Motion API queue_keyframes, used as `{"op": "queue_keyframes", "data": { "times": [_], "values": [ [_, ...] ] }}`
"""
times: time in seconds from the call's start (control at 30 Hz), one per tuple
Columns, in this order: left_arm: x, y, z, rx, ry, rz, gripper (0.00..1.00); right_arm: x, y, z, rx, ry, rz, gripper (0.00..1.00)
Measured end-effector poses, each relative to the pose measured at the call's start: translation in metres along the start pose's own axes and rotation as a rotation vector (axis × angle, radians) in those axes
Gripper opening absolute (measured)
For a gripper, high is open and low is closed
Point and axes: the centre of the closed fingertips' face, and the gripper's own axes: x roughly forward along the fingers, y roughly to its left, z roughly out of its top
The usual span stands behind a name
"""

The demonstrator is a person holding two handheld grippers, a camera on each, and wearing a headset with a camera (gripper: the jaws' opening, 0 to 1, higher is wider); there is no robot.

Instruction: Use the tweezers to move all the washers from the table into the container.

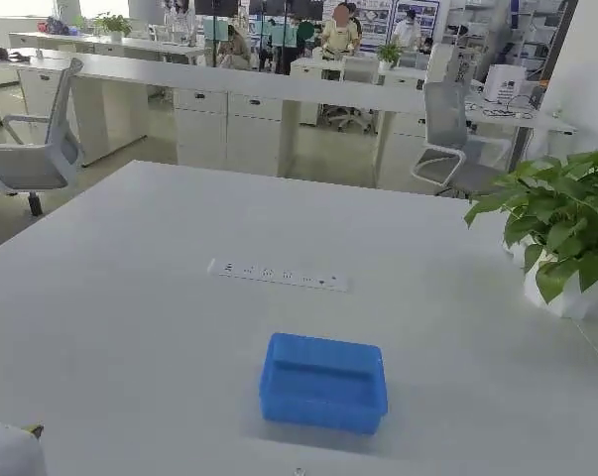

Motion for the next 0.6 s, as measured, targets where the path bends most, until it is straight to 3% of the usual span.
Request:
{"op": "queue_keyframes", "data": {
  "times": [0.6],
  "values": [
    [0.0011,-0.0036,-0.0026,0.02,0.017,-0.01,0.99,-0.0008,-0.0008,-0.0029,0.013,0.002,-0.002,0.95]
  ]
}}
